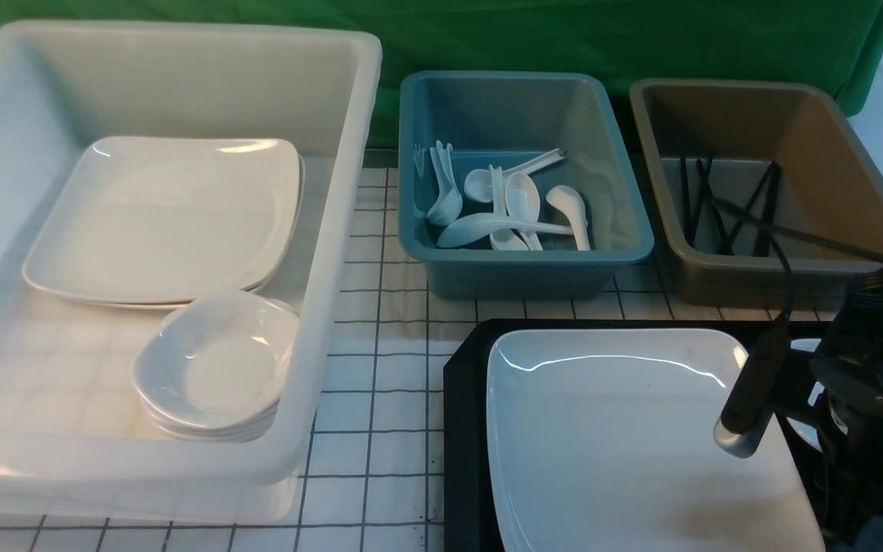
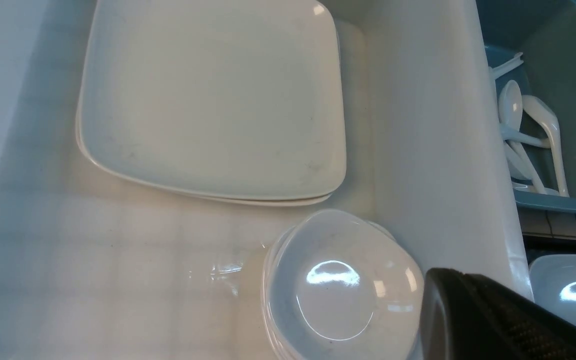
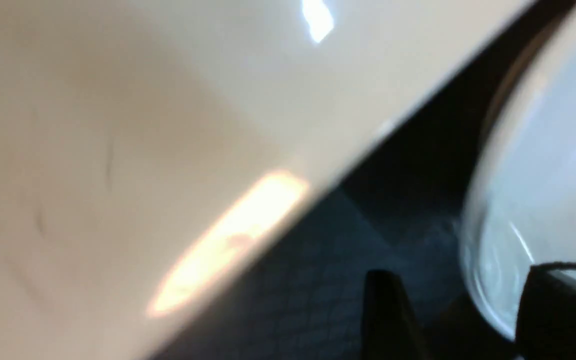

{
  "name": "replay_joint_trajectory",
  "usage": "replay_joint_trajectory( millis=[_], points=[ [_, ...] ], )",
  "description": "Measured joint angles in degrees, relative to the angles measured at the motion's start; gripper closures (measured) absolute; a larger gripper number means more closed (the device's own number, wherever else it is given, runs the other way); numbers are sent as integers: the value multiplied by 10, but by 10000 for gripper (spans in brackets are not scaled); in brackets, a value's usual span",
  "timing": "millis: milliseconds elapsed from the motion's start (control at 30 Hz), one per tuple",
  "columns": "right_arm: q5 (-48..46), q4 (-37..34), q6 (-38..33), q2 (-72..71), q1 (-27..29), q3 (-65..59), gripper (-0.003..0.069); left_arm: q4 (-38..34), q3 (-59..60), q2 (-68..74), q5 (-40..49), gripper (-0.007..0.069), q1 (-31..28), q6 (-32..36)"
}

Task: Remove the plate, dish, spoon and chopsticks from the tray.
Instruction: Use the right arm to grab a small plate from the dinner plate

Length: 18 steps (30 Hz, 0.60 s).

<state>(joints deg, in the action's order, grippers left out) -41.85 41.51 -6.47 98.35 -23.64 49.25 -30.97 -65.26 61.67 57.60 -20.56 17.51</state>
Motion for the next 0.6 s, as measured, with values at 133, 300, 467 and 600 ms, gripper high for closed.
replay_joint_trajectory(
  millis=[133,300,467,600],
  points=[
    [12,14,1,21,0,0,267,0,0,0,0,625,0,0],
    [17,38,2,35,0,0,339,0,0,0,0,625,0,0],
    [19,49,2,43,0,1,424,-1,0,0,0,625,0,0],
    [16,52,1,43,-3,1,497,-5,0,0,0,625,0,0]
  ],
)
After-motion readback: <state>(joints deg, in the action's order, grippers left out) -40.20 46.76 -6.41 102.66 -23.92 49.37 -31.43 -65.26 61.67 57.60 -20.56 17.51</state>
